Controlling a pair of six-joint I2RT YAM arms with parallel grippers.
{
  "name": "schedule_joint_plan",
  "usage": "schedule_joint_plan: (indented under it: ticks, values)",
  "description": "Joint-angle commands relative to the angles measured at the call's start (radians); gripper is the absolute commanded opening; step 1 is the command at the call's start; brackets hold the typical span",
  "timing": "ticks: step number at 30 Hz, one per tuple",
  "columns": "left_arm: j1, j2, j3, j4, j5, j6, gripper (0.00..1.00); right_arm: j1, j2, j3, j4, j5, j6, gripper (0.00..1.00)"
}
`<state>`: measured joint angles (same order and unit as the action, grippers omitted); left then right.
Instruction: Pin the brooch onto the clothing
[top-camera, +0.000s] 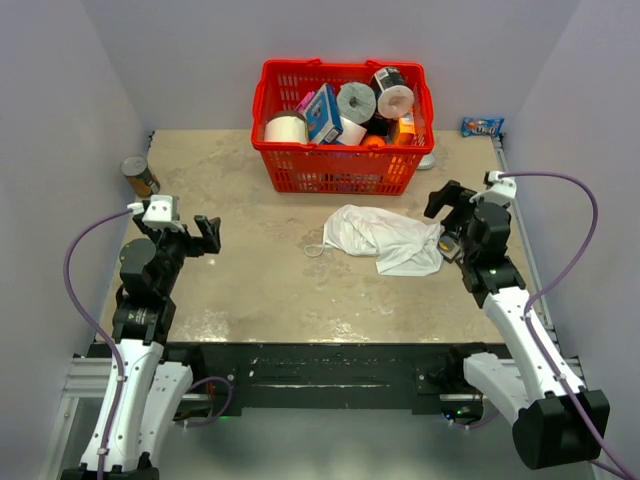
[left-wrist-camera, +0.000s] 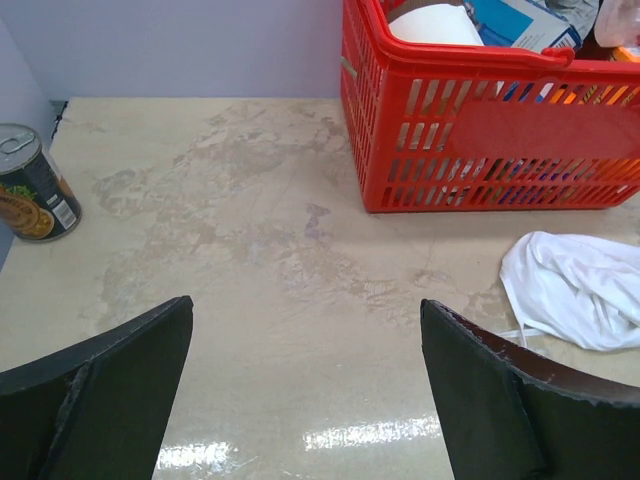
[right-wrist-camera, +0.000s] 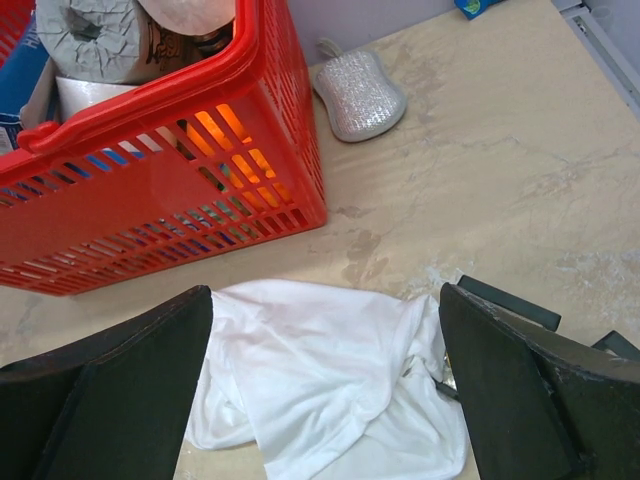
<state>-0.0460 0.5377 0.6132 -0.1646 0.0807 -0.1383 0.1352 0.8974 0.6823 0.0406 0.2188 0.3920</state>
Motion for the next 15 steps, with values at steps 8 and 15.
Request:
schedule_joint_plan:
  ticks: [8,15]
  values:
    - [0.006,-0.025,0.023,0.030,-0.107,-0.095,0.99,-0.002,-0.020,0.062,-0.063,0.028,0.005,0.99]
    - [0.005,0.025,0.054,0.086,0.033,-0.047,0.99,0.003,0.047,0.154,-0.198,-0.036,-0.056,0.88]
